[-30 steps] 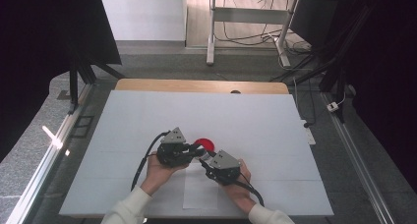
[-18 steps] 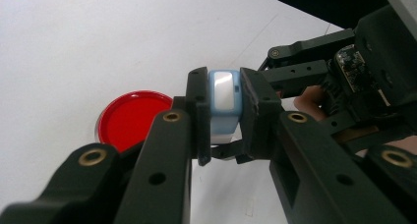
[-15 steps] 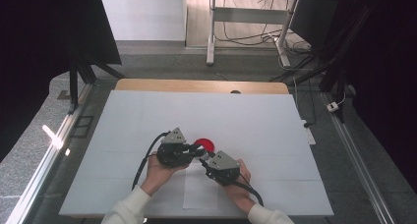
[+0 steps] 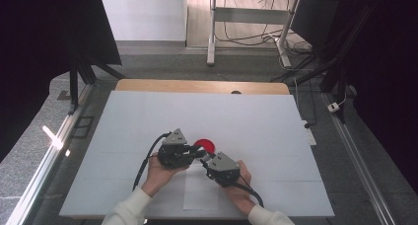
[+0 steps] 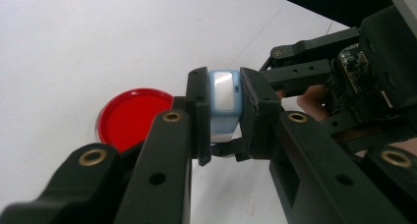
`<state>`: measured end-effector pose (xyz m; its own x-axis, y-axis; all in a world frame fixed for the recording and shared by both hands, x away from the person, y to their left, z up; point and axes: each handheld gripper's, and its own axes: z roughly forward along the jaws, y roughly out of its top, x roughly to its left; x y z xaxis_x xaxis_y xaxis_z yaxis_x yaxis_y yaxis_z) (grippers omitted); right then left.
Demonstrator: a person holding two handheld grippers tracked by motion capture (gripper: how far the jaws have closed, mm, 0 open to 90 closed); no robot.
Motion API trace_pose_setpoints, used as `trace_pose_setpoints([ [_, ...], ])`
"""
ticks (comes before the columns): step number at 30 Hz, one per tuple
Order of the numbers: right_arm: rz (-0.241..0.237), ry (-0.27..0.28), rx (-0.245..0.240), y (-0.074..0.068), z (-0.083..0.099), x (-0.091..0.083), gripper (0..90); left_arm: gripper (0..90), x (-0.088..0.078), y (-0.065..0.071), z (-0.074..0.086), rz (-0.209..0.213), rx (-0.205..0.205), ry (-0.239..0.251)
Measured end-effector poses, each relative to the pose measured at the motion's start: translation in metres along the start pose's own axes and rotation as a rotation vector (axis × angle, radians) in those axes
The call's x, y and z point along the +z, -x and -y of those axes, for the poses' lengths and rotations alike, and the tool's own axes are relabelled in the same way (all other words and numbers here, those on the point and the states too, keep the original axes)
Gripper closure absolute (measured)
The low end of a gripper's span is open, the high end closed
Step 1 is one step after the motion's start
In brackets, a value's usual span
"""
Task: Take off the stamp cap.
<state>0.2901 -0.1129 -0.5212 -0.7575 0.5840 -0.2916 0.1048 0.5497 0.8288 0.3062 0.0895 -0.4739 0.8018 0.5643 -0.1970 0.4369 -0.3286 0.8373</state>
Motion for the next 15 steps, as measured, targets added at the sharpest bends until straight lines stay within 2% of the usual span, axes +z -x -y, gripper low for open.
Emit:
trace_pose_setpoints([
  [7, 0.009, 0.002, -0.010, -0.0004, 0.0008, -0.0004, 65.1, 75.4, 0.0001, -0.0004, 0.0004, 0.000, -0.006, 0.002],
  [15, -0.013, 0.000, -0.002, 0.0010, 0.0011, 0.0004, 65.2, 75.5, -0.0002, -0.0015, 0.0007, 0.005, -0.015, 0.001],
])
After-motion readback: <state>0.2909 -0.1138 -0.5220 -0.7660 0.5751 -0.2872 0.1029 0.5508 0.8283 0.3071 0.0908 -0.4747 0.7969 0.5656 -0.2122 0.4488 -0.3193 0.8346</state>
